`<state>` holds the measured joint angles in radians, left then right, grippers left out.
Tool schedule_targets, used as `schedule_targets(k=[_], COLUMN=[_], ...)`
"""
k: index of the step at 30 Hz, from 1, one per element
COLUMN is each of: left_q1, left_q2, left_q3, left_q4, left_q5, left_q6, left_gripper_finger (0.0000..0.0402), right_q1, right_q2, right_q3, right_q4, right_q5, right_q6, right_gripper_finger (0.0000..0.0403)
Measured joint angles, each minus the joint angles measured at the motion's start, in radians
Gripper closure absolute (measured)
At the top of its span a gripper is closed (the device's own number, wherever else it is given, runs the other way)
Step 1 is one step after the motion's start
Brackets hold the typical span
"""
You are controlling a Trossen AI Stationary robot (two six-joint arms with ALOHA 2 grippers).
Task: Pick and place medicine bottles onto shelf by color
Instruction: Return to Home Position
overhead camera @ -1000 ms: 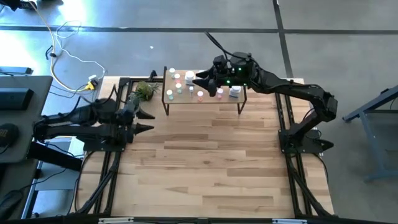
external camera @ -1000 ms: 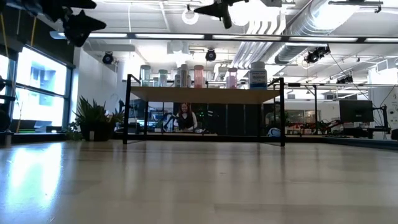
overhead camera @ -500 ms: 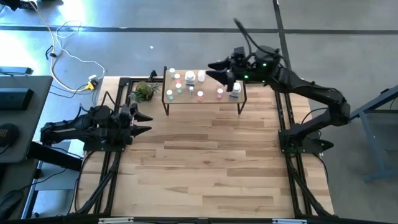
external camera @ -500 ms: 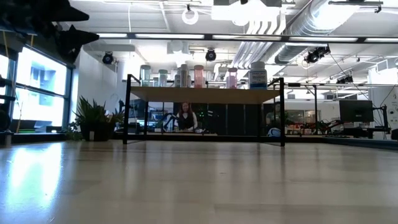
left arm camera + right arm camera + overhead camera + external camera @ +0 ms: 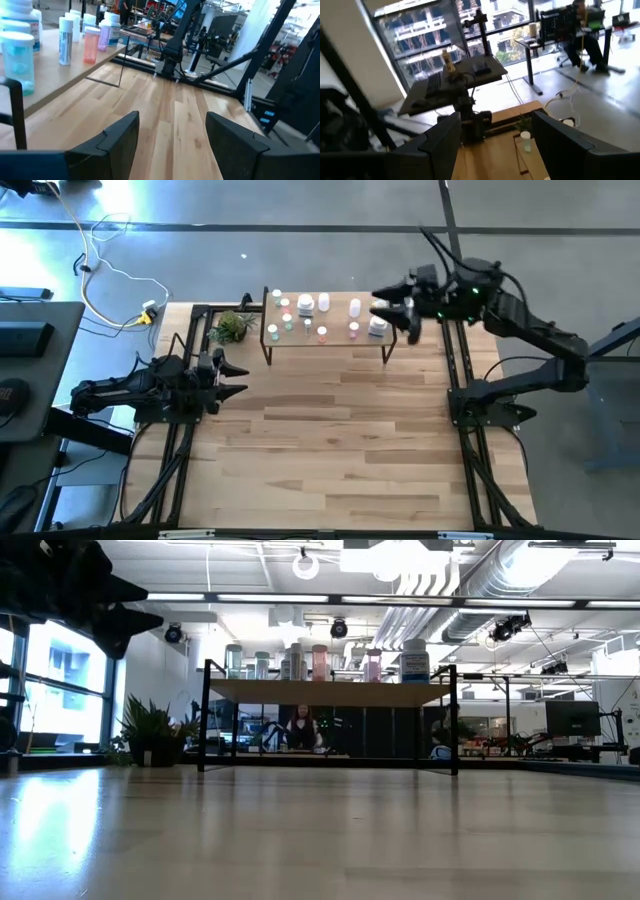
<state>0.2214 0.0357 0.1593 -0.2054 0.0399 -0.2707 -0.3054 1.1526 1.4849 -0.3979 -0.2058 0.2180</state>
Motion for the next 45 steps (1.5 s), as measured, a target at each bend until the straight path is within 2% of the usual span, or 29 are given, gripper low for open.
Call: schedule_targets(k=[3, 7, 11, 18, 27, 33, 39, 45], left_q1=[0.0, 0.0, 0.0, 0.0, 0.001, 0.001, 0.0, 0.0], left_q2=[0.0, 0.0, 0.0, 0.001, 0.001, -0.002, -0.002, -0.002], left_q3=[0.0, 0.0, 0.0, 0.0, 0.0, 0.0, 0.0, 0.0], left_q4=[0.0, -0.012, -0.054, -0.078, -0.08, -0.046, -0.019, -0.019], left_q5=[-0.006, -0.007, -0.007, -0.008, -0.01, -0.039, -0.135, -0.137], left_q6=[0.027, 0.038, 0.064, 0.056, 0.032, -0.004, 0.015, 0.011], left_gripper_finger=[0.0181, 0.0181, 0.0181, 0.0181, 0.0181, 0.0181, 0.0181, 0.0181], right_q1=[0.079, 0.188, 0.252, 0.303, 0.315, 0.315, 0.315, 0.315], right_q2=[-0.043, -0.115, -0.207, -0.39, -0.629, -0.792, -0.935, -1.032], right_q3=[-0.043, -0.174, -0.335, -0.612, -0.894, -1.02, -1.133, -1.214], right_q4=[0.008, 0.073, 0.177, 0.363, 0.447, 0.44, 0.439, 0.439], right_q5=[0.087, 0.245, 0.303, 0.311, 0.333, 0.366, 0.366, 0.366], right_q6=[-0.083, -0.102, -0.07, -0.005, 0.08, 0.098, 0.099, 0.098], right_gripper_finger=[0.0169, 0.0169, 0.0169, 0.0169, 0.0169, 0.0169, 0.0169, 0.0169])
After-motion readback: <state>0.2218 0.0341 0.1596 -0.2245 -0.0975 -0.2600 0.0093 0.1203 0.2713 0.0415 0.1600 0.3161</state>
